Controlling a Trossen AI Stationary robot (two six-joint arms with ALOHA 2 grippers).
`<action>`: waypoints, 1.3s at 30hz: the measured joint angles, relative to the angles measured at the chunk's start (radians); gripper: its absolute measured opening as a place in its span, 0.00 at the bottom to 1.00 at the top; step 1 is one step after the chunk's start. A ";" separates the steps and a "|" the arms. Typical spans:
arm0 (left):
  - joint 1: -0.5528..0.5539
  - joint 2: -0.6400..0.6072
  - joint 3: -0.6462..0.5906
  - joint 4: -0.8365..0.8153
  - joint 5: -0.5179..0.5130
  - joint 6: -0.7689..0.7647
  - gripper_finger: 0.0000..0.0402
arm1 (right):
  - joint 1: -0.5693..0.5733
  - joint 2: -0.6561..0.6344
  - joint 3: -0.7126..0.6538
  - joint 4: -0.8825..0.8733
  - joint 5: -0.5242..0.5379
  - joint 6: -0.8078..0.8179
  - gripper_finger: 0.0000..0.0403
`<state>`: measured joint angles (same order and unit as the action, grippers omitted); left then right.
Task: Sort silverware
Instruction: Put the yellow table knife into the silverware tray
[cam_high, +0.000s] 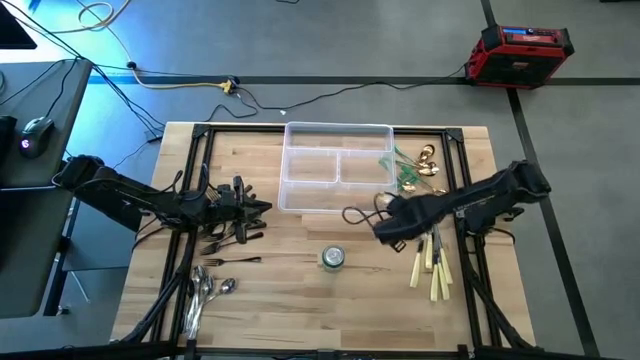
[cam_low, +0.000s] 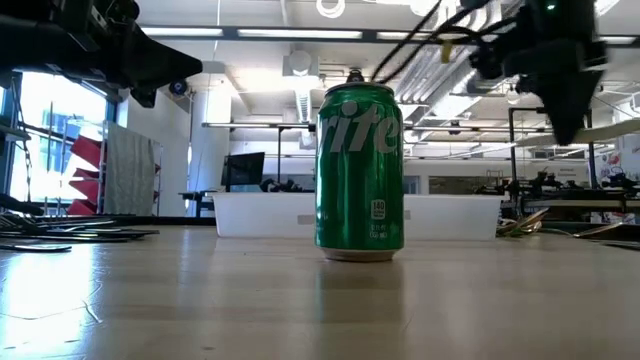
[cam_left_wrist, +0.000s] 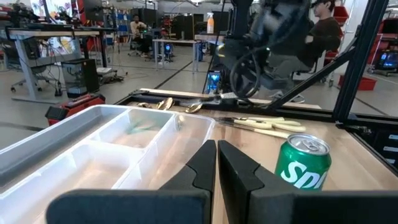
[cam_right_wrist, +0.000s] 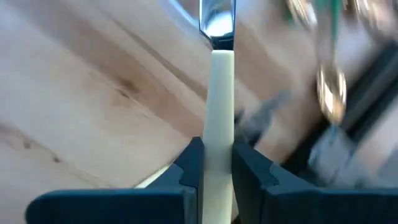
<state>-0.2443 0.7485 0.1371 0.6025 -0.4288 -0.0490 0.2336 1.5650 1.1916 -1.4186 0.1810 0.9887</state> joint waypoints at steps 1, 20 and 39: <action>0.000 0.001 0.000 -0.002 -0.001 0.000 0.00 | -0.029 0.000 0.001 0.029 0.000 -0.127 0.09; 0.002 0.002 0.000 -0.007 -0.023 0.020 0.00 | -0.441 0.162 0.005 0.594 -0.241 -1.203 0.09; 0.002 0.008 0.000 -0.012 -0.025 0.008 0.00 | -0.470 0.304 0.005 0.554 -0.094 -1.256 0.22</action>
<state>-0.2424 0.7567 0.1371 0.5903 -0.4534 -0.0406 -0.2368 1.8687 1.1961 -0.8642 0.0866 -0.2673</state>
